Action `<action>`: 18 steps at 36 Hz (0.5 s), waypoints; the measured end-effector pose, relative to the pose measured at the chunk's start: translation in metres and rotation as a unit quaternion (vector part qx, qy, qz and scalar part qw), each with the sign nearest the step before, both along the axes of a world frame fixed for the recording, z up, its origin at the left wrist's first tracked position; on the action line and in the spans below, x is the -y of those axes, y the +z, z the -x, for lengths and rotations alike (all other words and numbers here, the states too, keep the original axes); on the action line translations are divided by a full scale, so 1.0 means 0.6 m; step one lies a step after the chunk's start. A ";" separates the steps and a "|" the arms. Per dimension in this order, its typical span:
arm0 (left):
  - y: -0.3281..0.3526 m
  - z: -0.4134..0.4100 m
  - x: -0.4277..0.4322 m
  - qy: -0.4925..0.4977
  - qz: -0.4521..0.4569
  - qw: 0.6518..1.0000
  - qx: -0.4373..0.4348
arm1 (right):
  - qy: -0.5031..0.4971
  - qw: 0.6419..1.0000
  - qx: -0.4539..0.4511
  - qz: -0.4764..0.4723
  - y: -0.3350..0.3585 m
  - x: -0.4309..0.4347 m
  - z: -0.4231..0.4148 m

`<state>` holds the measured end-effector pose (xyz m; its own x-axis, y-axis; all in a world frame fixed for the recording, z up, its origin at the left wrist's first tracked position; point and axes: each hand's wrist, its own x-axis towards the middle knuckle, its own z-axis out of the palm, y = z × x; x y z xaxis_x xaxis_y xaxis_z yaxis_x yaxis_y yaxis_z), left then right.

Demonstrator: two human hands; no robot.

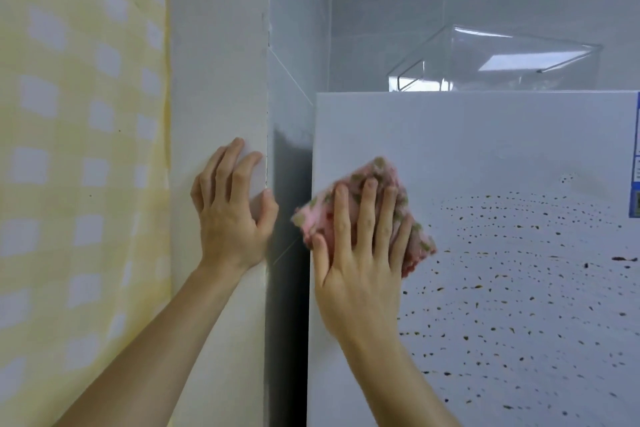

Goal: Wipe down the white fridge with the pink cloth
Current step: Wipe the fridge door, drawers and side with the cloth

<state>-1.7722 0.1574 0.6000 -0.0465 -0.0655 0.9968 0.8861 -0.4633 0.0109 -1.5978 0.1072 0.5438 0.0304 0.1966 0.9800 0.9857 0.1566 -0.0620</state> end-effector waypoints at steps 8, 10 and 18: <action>0.001 0.000 -0.005 -0.006 -0.010 1.000 0.002 | -0.029 0.994 0.103 -0.037 0.036 0.005 -0.050; 0.001 0.000 -0.007 -0.006 -0.012 1.000 0.000 | -0.027 0.992 0.111 -0.046 0.050 -0.012 -0.042; -0.001 0.001 -0.007 0.000 -0.019 1.000 -0.001 | 0.001 0.993 0.063 -0.096 0.165 -0.028 -0.007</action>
